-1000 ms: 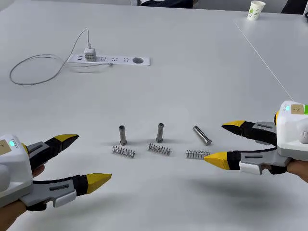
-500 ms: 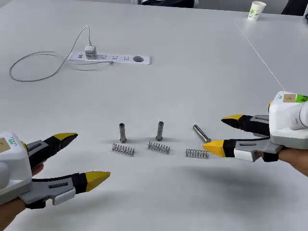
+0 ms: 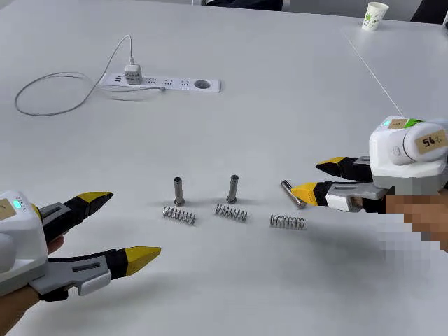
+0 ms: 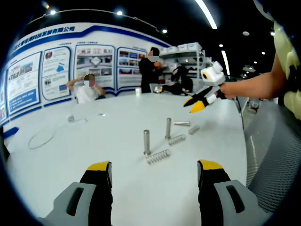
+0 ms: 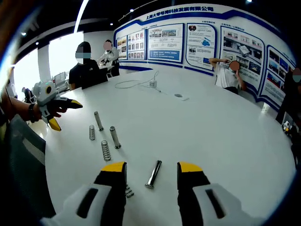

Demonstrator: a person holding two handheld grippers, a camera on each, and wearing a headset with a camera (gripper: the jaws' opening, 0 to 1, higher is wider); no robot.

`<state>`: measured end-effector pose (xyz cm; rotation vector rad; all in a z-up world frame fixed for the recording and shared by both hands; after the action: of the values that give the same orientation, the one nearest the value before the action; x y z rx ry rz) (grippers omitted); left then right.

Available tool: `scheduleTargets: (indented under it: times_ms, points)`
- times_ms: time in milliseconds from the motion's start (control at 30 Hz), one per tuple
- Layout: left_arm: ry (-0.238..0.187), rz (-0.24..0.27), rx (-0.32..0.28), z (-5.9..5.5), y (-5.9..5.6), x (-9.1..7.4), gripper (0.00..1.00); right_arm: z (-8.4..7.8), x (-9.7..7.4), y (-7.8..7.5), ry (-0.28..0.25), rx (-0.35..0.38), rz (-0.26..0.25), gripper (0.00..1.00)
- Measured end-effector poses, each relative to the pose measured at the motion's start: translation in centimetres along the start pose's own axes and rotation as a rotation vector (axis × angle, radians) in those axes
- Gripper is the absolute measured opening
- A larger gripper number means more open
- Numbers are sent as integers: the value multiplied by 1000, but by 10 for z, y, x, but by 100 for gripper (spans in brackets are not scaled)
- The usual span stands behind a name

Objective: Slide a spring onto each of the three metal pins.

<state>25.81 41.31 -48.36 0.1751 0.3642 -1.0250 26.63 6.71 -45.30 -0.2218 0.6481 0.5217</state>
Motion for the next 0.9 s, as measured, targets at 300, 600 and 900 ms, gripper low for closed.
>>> scheduleTargets:
  times_ms: [300,600,900]
  points:
    - [4,-2,0,-1,-1,1,75,-1,11,-5,55,4,-49,37]
    - [12,-4,0,-3,-1,0,75,-1,23,-7,107,5,-73,31]
    - [12,-10,3,-1,0,1,75,1,34,-5,142,8,-69,28]
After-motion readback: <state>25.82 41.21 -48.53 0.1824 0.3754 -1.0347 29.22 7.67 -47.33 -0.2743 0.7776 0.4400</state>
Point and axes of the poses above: the centre of the closed fingertips' face, and the gripper's own axes: x roughly forward along the fingers, y roughly to its left, z roughly out of its top, the point moved 8 cm from there along -x, roughly backward along the fingers, and after that the axes turned 4 degrees about y, right-handed, at the moved point
